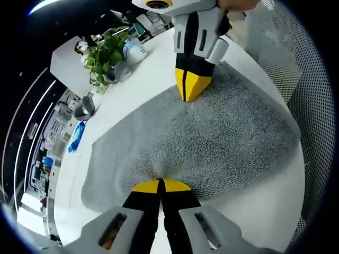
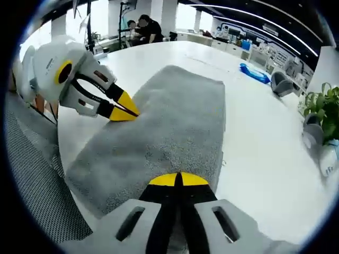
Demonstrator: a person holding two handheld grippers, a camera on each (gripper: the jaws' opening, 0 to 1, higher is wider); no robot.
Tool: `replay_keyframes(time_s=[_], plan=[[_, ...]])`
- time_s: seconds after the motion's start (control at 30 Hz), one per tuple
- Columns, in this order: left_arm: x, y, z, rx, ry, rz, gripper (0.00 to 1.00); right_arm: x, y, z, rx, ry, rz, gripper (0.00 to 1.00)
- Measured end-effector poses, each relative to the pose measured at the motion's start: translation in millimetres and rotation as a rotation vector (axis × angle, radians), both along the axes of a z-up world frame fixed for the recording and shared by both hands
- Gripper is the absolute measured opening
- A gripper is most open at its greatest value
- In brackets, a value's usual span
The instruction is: Fold the towel on the table until its edges align and the towel forms a compact rectangular stack.
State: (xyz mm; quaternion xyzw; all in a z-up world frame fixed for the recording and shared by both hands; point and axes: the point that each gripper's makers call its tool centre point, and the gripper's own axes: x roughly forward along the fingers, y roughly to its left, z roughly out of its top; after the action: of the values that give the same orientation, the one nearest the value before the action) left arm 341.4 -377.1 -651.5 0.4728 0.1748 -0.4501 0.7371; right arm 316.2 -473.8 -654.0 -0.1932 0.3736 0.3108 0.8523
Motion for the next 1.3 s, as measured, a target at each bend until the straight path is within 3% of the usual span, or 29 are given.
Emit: replay_keyframes(time_s=[0.13, 0.27, 0.43, 0.63, 0.93, 0.97, 1.07, 1.1, 1.13, 1.23, 1.3], plan=[[0.4, 0, 0.1, -0.004, 0.006, 0.001, 0.01, -2, 1, -1.0, -0.007, 0.003, -0.001, 0.00], [3.4, 4, 0.0, 0.004, 0.002, 0.007, 0.01, -13, 4, -2.0, 0.054, 0.091, -0.023, 0.00], [7.9, 10, 0.3, -0.003, 0.008, 0.036, 0.01, -22, 11, -2.3, 0.088, 0.125, -0.010, 0.00], [13.4, 18, 0.1, 0.005, 0.008, 0.068, 0.01, -24, 18, -2.5, 0.096, 0.118, 0.020, 0.00], [20.4, 33, 3.0, 0.011, 0.001, 0.124, 0.01, -19, 35, -2.6, 0.079, 0.055, 0.068, 0.00], [16.0, 32, 5.7, -0.015, 0.015, 0.110, 0.01, -19, 36, -2.5, 0.072, 0.053, 0.068, 0.00], [6.9, 25, 15.8, -0.160, 0.140, 0.194, 0.01, -19, 41, -3.0, 0.056, 0.034, 0.082, 0.00], [2.1, 12, 22.7, -0.236, 0.190, 0.179, 0.01, -18, 43, -2.9, 0.064, 0.030, 0.086, 0.00], [-0.8, 4, 27.2, -0.265, 0.201, 0.149, 0.01, -17, 47, -2.6, 0.083, 0.028, 0.086, 0.00], [-7.4, -10, 31.5, -0.225, 0.166, 0.067, 0.01, -15, 55, -2.5, 0.110, 0.018, 0.093, 0.00], [-21.1, -28, 29.3, -0.229, 0.184, -0.012, 0.01, -13, 61, -1.1, 0.101, -0.042, 0.158, 0.00]])
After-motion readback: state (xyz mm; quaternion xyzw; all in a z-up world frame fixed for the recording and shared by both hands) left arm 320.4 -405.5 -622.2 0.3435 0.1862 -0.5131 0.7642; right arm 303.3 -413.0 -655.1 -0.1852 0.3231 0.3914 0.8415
